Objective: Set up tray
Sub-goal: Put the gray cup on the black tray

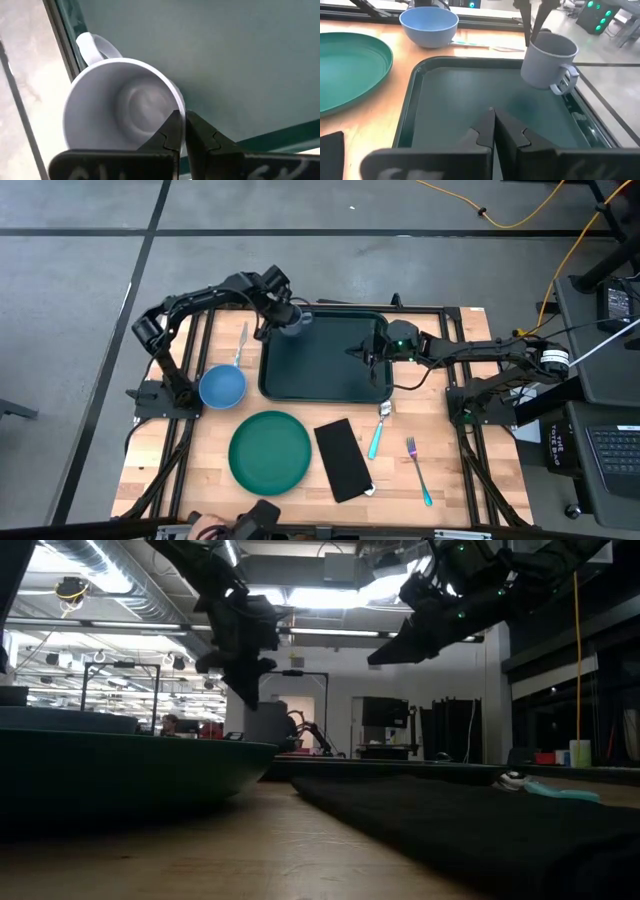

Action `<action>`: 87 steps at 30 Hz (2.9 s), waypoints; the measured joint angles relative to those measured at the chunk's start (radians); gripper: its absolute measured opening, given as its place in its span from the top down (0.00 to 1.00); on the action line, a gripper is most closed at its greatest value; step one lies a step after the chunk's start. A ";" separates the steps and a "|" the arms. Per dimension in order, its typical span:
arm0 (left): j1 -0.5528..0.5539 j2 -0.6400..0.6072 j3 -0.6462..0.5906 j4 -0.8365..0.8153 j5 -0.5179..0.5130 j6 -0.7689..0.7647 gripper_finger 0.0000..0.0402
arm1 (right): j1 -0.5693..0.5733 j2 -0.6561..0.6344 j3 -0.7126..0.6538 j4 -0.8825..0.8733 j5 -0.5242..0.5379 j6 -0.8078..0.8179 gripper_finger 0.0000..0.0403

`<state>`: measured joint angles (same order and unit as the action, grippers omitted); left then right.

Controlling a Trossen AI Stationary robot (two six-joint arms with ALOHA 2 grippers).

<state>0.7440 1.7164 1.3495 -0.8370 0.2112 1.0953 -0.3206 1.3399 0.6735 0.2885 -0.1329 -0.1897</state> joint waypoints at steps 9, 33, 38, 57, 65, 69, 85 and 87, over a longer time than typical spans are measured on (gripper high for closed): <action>0.046 0.003 -0.018 0.022 0.058 0.014 1.00 | 0.000 0.000 0.000 0.012 0.001 -0.003 0.97; 0.043 0.080 -0.018 0.041 -0.014 0.015 1.00 | 0.000 0.000 0.000 0.024 0.001 -0.028 0.97; 0.042 0.077 -0.018 0.043 -0.012 -0.017 0.99 | 0.000 0.000 0.000 0.024 0.001 -0.028 0.97; -0.005 0.076 -0.019 0.078 -0.007 -0.106 0.94 | 0.000 0.000 0.000 0.024 0.001 -0.028 0.97; -0.010 0.075 -0.019 0.078 -0.011 -0.131 0.84 | 0.000 0.000 0.000 0.023 0.001 -0.028 0.97; -0.010 0.075 -0.019 0.078 -0.032 -0.140 0.78 | 0.000 0.000 0.000 0.022 0.001 -0.028 0.97; -0.024 0.074 0.039 0.051 -0.064 -0.234 0.61 | 0.000 0.000 0.000 0.020 0.001 -0.028 0.97; -0.025 0.067 0.039 0.046 -0.065 -0.246 0.60 | 0.000 0.000 0.000 0.020 0.001 -0.029 0.97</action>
<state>0.7185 1.7831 1.3884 -0.7911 0.1463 0.8495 -0.3202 1.3399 0.6739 0.3088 -0.1318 -0.2183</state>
